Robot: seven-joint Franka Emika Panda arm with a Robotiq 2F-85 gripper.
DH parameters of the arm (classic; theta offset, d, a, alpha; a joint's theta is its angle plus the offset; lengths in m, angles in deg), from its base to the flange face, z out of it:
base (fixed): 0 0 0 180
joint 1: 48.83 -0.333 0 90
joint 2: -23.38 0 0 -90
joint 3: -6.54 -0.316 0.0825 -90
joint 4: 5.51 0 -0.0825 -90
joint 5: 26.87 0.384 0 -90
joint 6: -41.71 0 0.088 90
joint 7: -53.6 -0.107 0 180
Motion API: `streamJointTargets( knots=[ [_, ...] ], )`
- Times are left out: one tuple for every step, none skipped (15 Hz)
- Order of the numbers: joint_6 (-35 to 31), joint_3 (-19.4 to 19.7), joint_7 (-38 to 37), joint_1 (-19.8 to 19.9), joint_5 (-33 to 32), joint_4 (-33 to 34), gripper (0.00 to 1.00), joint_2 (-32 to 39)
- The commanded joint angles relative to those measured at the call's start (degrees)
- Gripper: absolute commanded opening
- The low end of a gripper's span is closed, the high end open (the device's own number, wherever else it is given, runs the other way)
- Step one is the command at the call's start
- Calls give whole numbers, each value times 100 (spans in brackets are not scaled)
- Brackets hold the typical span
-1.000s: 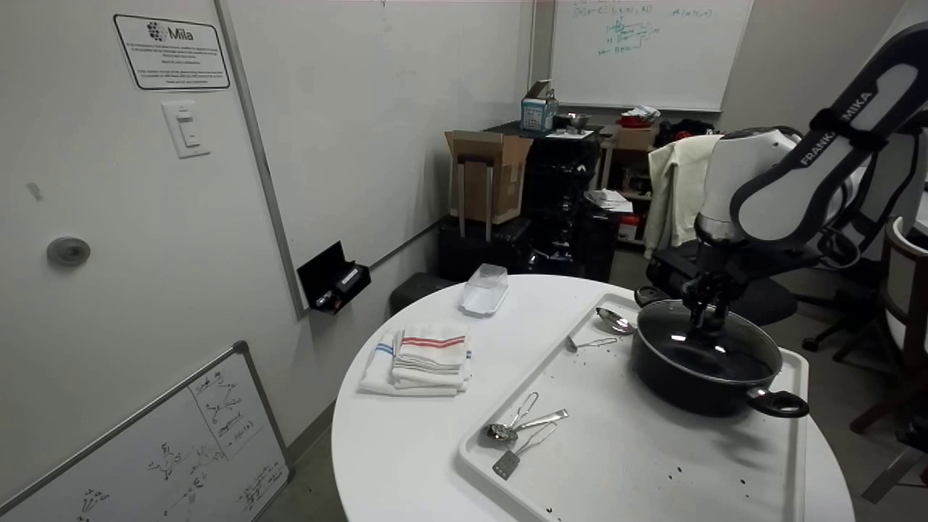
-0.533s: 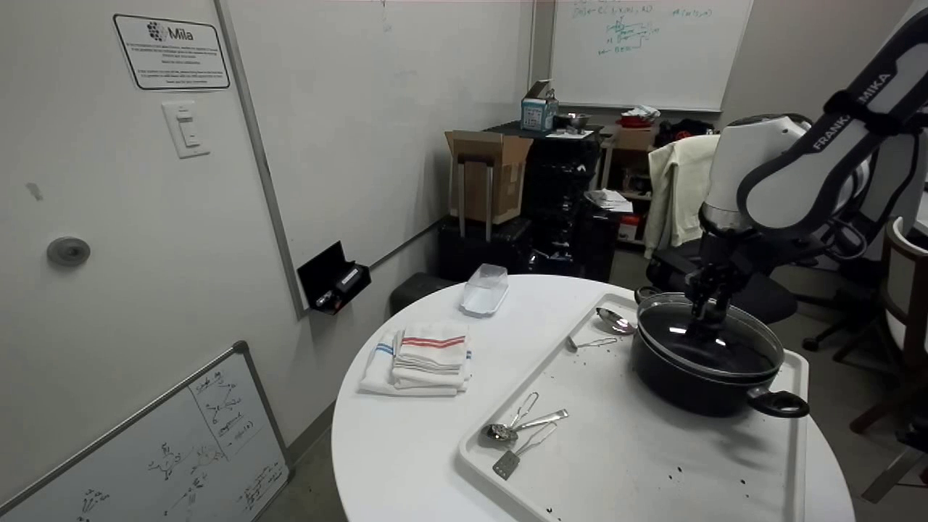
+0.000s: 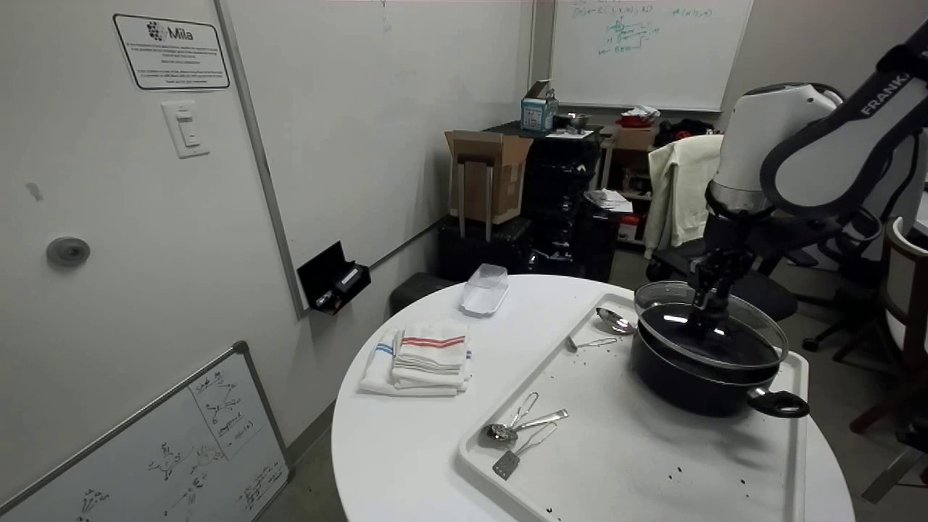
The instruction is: Remove the lid from the black pot and put it on the white tray
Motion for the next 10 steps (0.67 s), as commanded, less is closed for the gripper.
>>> streamJointTargets(
  knots=[
    [170, 22, -93, -394, -439, -251, 25, -436],
    [179, 3, -123, -502, -568, -292, 25, -476],
    [162, 5, -174, -639, -743, -346, 25, -502],
    [182, -14, -195, -743, -872, -369, 25, -519],
    [180, -30, -237, -857, -1019, -406, 25, -537],
    [165, -39, -303, -981, -1178, -444, 25, -542],
    [167, -59, -361, -1096, -1332, -463, 25, -531],
    [145, -73, -406, -1197, -1483, -494, 25, -526],
    [132, -93, -467, -1298, -1619, -505, 25, -506],
    [129, -129, -488, -1373, -1725, -512, 25, -490]
  ],
)
